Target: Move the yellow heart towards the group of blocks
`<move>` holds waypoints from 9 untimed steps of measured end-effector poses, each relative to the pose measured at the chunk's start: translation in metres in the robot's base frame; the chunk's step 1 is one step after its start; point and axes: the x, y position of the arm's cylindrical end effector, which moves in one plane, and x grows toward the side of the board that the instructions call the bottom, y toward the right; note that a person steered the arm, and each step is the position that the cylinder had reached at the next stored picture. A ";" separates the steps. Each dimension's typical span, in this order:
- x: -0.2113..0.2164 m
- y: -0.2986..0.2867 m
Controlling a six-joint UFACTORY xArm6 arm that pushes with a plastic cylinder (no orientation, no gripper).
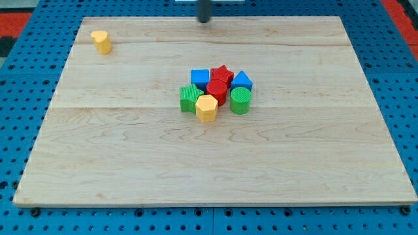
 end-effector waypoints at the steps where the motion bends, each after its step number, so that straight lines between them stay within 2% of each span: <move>1: -0.001 -0.104; 2: -0.001 -0.186; 4: 0.007 -0.238; 7: 0.031 -0.196; 8: 0.071 -0.181; 9: 0.136 -0.154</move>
